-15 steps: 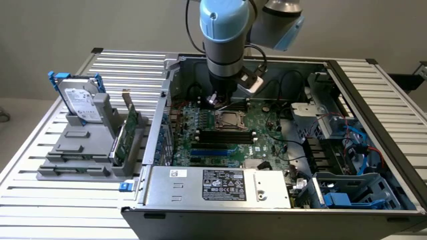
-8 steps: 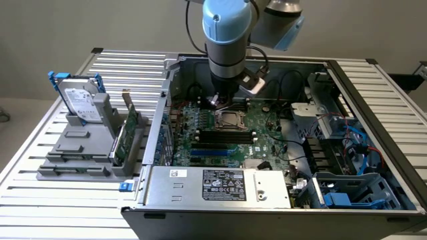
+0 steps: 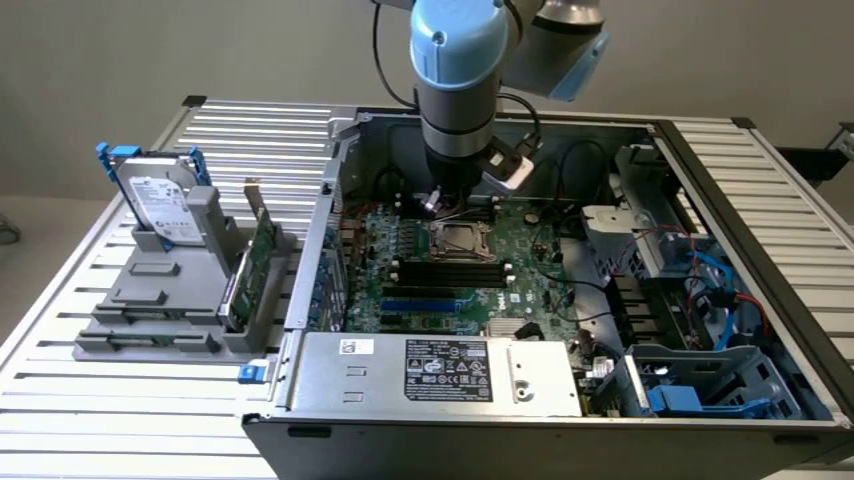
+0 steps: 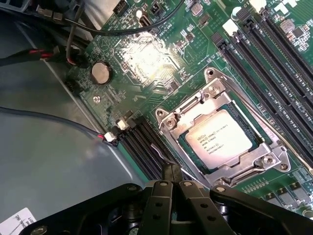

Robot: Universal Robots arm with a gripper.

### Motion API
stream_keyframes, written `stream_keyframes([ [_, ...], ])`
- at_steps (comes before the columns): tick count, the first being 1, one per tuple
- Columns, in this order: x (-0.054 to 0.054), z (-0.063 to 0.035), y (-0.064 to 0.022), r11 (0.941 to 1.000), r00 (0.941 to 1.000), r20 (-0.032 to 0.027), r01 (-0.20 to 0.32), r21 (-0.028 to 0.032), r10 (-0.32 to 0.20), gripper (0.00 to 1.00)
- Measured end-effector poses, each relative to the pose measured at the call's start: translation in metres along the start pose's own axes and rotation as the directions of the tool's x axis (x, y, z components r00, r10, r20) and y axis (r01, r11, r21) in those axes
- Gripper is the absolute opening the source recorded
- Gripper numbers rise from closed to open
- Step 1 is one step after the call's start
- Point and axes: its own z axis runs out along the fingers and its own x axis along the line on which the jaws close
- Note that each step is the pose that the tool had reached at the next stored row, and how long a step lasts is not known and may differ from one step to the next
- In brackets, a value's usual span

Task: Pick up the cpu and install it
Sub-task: 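Install the first cpu locking lever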

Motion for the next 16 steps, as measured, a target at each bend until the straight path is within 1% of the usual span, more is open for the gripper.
stream_keyframes([
  [3,0.0007,0.0007,-0.0004,1.0000,1.0000,-0.0008,-0.007,-0.0027,0.007,0.11],
  [7,0.0020,0.0021,-0.0016,0.9994,0.9995,-0.0043,-0.031,-0.0114,0.031,0.11],
  [11,0.0036,0.0036,-0.0028,0.9986,0.9987,-0.0074,-0.050,-0.0181,0.050,0.11],
  [13,0.0039,0.0041,-0.0029,0.9982,0.9984,-0.0084,-0.056,-0.0202,0.056,0.11],
  [16,0.0040,0.0044,-0.0026,0.9979,0.9981,-0.0079,-0.060,-0.0226,0.060,0.11],
])
